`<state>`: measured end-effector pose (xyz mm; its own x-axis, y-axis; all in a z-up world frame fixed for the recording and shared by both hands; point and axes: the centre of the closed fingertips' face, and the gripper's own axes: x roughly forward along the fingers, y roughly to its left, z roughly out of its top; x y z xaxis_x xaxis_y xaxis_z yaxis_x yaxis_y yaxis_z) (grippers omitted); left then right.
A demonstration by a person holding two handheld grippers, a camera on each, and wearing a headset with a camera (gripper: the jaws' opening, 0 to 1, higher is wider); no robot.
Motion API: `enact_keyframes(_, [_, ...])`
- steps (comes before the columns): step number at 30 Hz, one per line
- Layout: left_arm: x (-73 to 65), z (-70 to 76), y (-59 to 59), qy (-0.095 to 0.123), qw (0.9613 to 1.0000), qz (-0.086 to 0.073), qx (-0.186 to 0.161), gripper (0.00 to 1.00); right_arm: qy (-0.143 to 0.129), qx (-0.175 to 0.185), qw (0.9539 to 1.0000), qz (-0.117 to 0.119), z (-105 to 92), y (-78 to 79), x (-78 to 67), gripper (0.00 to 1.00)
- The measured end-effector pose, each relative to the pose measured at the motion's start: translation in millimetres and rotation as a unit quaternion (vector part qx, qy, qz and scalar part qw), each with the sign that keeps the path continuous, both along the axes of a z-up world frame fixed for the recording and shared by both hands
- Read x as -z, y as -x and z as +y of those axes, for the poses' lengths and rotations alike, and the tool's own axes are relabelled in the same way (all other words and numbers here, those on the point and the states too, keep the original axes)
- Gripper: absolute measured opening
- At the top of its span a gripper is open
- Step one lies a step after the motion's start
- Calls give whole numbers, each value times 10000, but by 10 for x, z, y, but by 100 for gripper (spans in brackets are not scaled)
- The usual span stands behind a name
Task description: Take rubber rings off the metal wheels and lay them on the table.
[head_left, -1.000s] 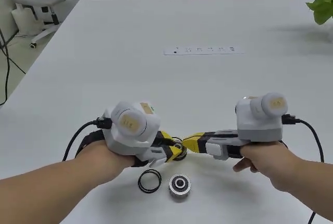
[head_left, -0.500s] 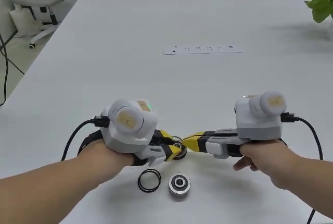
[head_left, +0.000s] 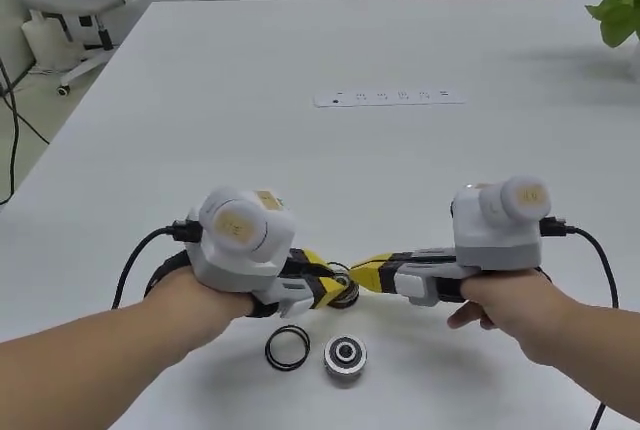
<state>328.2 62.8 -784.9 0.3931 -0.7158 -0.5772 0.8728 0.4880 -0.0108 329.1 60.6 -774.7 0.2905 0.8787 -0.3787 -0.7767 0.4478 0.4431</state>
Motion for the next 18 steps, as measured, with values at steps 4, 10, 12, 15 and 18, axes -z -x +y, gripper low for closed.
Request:
enact_keyframes(4, [-35,13,7,46,10000,-33,15,17,-18,-20,10000,3,4,1,-5,0])
enact_keyframes(10, [-81,33,59,63,9999,-68,96,21,-21,-9,10000,26,-11,0,-4,0])
enact_keyframes(12, [-108,39,81,84,9999,-78,126,23,-30,-8,10000,33,-13,-1,-8,0])
enact_keyframes(15, [-142,51,93,117,9998,-99,143,26,-44,-19,10000,38,-10,5,-20,0])
enact_keyframes(18, [-179,66,102,144,9997,-120,140,27,-46,-35,10000,28,-5,9,-27,0])
